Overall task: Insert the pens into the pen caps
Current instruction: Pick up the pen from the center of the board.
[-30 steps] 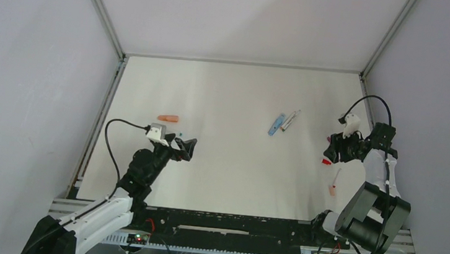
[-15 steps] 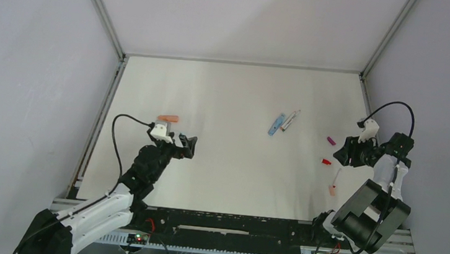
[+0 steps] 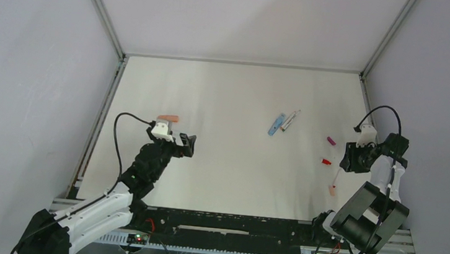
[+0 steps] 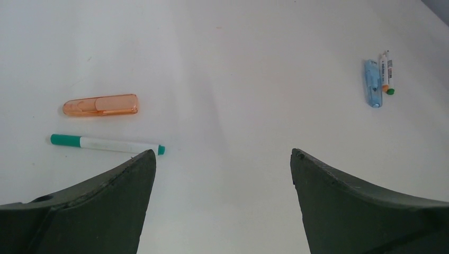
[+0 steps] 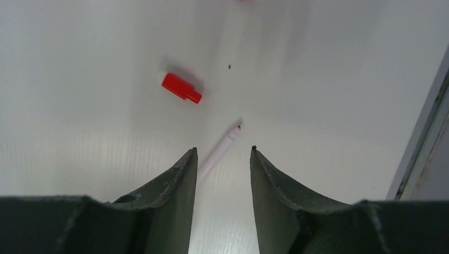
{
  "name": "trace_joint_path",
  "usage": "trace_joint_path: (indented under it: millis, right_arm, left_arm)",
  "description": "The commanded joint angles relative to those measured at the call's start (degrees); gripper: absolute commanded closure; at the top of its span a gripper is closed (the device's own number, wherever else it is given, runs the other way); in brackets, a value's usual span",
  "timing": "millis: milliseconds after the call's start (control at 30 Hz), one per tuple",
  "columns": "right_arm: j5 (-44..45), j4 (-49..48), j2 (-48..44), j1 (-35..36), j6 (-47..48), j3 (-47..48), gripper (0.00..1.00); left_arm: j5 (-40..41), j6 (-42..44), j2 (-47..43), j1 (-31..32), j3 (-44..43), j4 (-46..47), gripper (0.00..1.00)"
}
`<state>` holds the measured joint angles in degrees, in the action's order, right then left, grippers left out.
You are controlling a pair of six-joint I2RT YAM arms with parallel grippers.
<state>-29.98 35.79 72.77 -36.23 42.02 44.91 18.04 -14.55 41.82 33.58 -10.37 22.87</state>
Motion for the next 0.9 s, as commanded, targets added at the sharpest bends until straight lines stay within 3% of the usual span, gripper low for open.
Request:
trace_joint_path:
  millis: [0, 533, 867]
  right_arm:
    - [5.5, 1.1, 0.0, 0.3, -3.1, -1.7, 0.53]
    - [6.4, 3.4, 7.1, 0.3, -7.1, -1.7, 0.53]
    - [9.3, 2.9, 10.9, 3.5, -7.3, -1.7, 0.6]
  left_arm:
    - [1.6, 1.0, -0.9, 0.4, -2.3, 0.6, 0.0]
    - [4.1, 1.3, 0.3, 1.2, -3.4, -1.3, 0.0]
    - [4.9, 1.0, 0.1, 1.4, -3.3, -1.4, 0.0]
